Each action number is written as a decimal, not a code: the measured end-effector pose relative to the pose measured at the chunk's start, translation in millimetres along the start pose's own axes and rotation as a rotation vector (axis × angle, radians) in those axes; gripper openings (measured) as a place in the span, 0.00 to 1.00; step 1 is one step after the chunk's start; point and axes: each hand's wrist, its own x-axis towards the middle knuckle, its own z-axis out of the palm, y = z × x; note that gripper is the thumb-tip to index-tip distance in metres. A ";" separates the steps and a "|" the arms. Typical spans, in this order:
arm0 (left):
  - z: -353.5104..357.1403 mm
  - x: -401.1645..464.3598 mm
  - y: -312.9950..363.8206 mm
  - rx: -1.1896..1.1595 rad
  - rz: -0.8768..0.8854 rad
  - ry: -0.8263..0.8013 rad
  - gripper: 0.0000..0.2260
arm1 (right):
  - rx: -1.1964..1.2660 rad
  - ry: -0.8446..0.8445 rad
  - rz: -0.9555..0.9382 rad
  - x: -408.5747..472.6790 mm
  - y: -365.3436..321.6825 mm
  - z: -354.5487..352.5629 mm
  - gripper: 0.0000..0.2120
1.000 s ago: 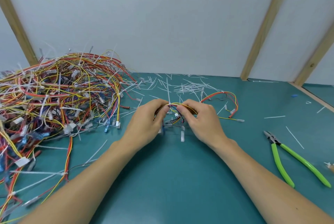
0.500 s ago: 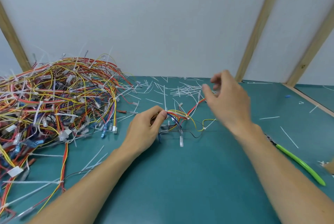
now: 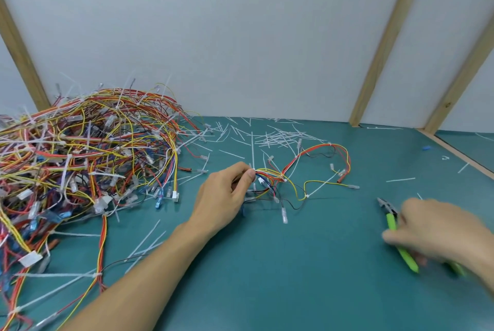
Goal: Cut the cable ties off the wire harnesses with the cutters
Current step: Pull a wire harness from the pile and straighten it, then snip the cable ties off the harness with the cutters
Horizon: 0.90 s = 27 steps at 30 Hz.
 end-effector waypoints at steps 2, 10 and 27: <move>-0.8 -1.1 0.8 0.004 -0.001 -0.002 0.11 | 0.146 0.086 0.007 -0.6 -15.9 -13.4 0.20; -1.8 -1.2 0.8 -0.010 0.000 -0.016 0.10 | 1.138 0.417 -0.335 -2.3 -98.3 -45.2 0.17; -3.0 -2.2 1.1 -0.071 0.007 0.002 0.10 | 2.159 -0.693 -0.795 11.3 -123.7 -23.3 0.15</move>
